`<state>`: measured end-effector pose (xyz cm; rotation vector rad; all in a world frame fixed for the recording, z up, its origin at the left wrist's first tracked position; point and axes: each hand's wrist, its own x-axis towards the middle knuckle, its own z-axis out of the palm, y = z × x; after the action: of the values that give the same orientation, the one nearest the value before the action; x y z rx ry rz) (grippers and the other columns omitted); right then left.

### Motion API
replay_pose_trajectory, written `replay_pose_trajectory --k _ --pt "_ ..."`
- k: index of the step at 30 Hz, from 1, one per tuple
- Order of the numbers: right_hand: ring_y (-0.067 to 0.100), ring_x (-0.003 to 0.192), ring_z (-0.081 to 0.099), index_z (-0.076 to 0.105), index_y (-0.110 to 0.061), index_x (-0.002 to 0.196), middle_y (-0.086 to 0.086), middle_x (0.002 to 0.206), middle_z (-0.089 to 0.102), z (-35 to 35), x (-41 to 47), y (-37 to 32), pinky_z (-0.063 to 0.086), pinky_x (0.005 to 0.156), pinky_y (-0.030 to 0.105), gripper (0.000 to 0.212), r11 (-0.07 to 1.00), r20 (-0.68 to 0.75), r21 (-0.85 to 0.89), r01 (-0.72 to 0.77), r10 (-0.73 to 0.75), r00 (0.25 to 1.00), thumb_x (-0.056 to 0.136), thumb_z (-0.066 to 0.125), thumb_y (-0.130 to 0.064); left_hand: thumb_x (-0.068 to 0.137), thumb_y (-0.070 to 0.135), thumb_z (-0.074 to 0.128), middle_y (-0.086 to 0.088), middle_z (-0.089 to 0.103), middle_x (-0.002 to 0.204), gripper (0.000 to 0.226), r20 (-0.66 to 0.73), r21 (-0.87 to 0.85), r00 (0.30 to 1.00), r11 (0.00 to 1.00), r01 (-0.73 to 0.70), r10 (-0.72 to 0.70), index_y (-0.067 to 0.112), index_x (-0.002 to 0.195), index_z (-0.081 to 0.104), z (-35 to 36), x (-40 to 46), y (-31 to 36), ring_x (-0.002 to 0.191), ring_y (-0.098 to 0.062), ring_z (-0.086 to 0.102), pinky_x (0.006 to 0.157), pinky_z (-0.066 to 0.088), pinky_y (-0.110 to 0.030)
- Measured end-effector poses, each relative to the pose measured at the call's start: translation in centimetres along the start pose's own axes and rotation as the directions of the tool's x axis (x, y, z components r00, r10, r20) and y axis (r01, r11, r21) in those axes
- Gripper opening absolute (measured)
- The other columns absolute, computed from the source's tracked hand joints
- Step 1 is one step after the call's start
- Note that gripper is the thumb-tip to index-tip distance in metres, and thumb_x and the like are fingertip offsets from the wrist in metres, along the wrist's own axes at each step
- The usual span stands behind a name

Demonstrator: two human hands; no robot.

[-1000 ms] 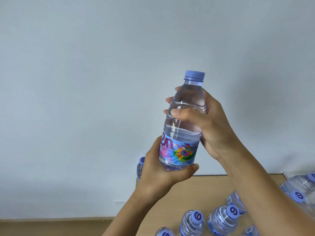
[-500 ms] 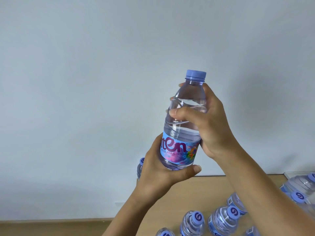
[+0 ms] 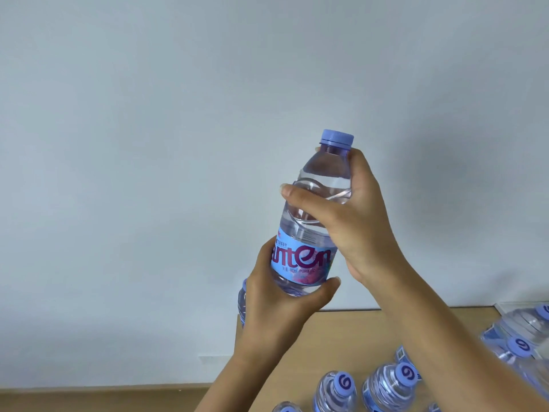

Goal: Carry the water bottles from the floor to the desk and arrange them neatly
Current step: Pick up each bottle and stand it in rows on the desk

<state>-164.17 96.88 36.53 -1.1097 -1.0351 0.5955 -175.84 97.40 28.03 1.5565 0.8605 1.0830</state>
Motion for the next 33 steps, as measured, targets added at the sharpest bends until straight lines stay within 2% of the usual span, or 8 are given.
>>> replay_pose_trajectory --k 4,6,11,15,19,23,30,33 --pt "0.014 0.075 0.072 0.062 -0.021 0.103 -0.004 0.091 0.068 -0.7 0.5 -0.1 0.055 0.067 0.025 0.045 0.994 0.062 0.097 -0.041 0.035 0.997 0.064 0.076 -0.006 0.051 0.036 0.092 0.014 0.069 0.108 0.08 0.061 -0.045 0.998 0.999 -0.005 0.008 0.032 0.121 0.053 -0.4 -0.3 -0.1 0.096 -0.008 0.07 0.075 0.056 -0.02" --pt "0.02 0.078 0.071 0.063 -0.021 0.106 0.003 0.091 0.068 -1.2 0.8 -0.2 0.057 0.07 0.03 0.048 0.987 0.127 0.145 -0.068 0.049 0.991 0.063 0.074 -0.004 0.051 0.031 0.093 0.009 0.07 0.109 0.082 0.12 -0.1 0.993 0.995 0.021 -0.009 0.027 0.123 0.054 -0.6 -0.3 0.0 0.097 -0.011 0.07 0.076 0.055 -0.02" --pt "0.027 0.084 0.071 0.058 -0.016 0.116 0.004 0.087 0.07 -1.7 1.4 -0.5 0.059 0.079 0.037 0.056 0.973 0.283 0.215 -0.085 0.022 0.959 0.064 0.067 0.003 0.054 0.025 0.091 -0.005 0.073 0.096 0.059 0.279 -0.179 0.959 0.978 0.109 -0.056 0.018 0.106 0.065 -1.4 0.2 0.3 0.086 -0.018 0.07 0.073 0.055 -0.024" --pt "0.033 0.095 0.071 0.056 -0.017 0.114 0.003 0.099 0.072 -1.6 1.2 -0.4 0.059 0.084 0.04 0.056 0.984 0.311 0.153 -0.091 0.039 0.949 0.063 0.078 -0.009 0.054 0.028 0.09 -0.003 0.075 0.092 0.05 0.225 -0.163 0.973 0.982 0.098 -0.06 0.022 0.099 0.067 -1.3 0.0 0.1 0.083 -0.019 0.072 0.071 0.057 -0.025" --pt "0.014 0.085 0.073 0.057 -0.018 0.108 -0.004 0.093 0.073 -0.8 0.3 0.1 0.056 0.071 0.023 0.045 0.997 0.186 0.045 -0.068 0.059 0.981 0.072 0.083 -0.018 0.054 0.031 0.088 0.0 0.075 0.091 0.056 0.112 -0.123 0.992 0.99 0.071 -0.057 0.02 0.103 0.064 -1.0 -0.2 -0.1 0.082 -0.017 0.072 0.068 0.057 -0.025" --pt "0.012 0.083 0.072 0.062 -0.015 0.101 -0.009 0.092 0.071 -0.3 -0.1 0.8 0.055 0.069 0.023 0.041 0.996 0.086 0.041 -0.084 0.08 0.993 0.067 0.084 -0.02 0.05 0.036 0.088 0.006 0.074 0.092 0.062 0.047 -0.057 0.997 0.996 0.065 -0.062 0.025 0.105 0.062 -0.8 -0.4 -0.2 0.084 -0.015 0.072 0.073 0.06 -0.033" --pt "0.017 0.084 0.068 0.065 -0.018 0.101 0.002 0.09 0.069 -1.3 1.0 0.6 0.056 0.073 0.029 0.04 0.986 0.25 0.132 -0.097 0.062 0.966 0.064 0.078 -0.008 0.052 0.028 0.092 0.001 0.073 0.099 0.067 0.18 -0.153 0.981 0.983 0.102 -0.074 0.024 0.111 0.062 -1.1 -0.3 0.0 0.089 -0.018 0.071 0.071 0.057 -0.025" --pt "0.02 0.087 0.07 0.065 -0.022 0.1 0.007 0.095 0.07 -1.7 1.4 0.3 0.057 0.073 0.03 0.043 0.983 0.337 0.144 -0.117 0.063 0.939 0.06 0.079 -0.017 0.055 0.025 0.091 -0.005 0.073 0.1 0.059 0.267 -0.21 0.96 0.967 0.144 -0.085 0.022 0.109 0.065 -1.3 -0.1 0.1 0.091 -0.02 0.071 0.073 0.056 -0.025"
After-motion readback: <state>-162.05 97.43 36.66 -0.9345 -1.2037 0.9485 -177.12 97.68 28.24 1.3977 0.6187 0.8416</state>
